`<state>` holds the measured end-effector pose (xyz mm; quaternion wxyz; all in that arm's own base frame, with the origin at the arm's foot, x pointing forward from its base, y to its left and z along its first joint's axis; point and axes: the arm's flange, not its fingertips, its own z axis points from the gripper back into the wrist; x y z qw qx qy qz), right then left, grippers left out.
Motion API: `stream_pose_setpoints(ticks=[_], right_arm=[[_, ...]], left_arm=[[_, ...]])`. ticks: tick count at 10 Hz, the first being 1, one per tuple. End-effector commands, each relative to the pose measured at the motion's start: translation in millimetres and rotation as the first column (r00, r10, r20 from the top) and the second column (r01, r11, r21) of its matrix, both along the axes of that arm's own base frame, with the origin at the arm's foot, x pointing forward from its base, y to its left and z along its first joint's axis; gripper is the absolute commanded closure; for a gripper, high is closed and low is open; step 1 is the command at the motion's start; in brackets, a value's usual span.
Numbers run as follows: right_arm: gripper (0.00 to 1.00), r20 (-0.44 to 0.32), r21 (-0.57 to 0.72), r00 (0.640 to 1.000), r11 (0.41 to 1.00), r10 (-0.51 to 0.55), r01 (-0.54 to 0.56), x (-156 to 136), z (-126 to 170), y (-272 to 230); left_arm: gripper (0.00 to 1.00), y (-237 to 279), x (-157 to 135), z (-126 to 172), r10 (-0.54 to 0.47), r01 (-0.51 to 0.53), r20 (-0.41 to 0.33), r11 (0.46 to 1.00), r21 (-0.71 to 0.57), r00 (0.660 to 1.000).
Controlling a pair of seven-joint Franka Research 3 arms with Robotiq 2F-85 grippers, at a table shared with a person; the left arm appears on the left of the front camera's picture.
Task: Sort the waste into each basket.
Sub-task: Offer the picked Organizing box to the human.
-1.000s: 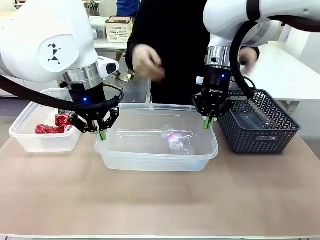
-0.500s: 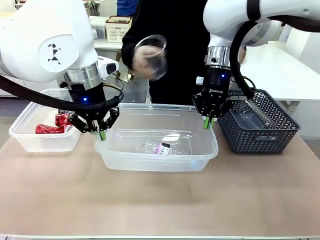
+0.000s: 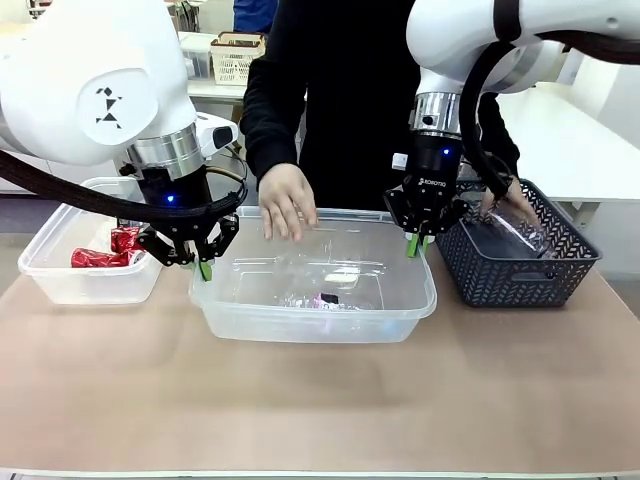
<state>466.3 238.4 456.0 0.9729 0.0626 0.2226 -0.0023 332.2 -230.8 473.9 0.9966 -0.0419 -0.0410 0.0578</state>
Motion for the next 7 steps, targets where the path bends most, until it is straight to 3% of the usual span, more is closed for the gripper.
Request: stream_pose_setpoints(ticks=[1, 7], right_arm=[[0.91, 0.005, 0.012, 1.000, 1.000, -0.003, 0.002, -2.2, 0.2, 4.5], [0.91, 0.005, 0.012, 1.000, 1.000, -0.003, 0.002, -2.2, 0.2, 4.5]], left_arm=[[0.94, -4.5, 0.6, 3.1, 0.017, -0.016, 0.021, 1.000, -0.024, 1.000], [0.94, -4.5, 0.6, 3.1, 0.017, -0.016, 0.021, 1.000, -0.024, 1.000]])
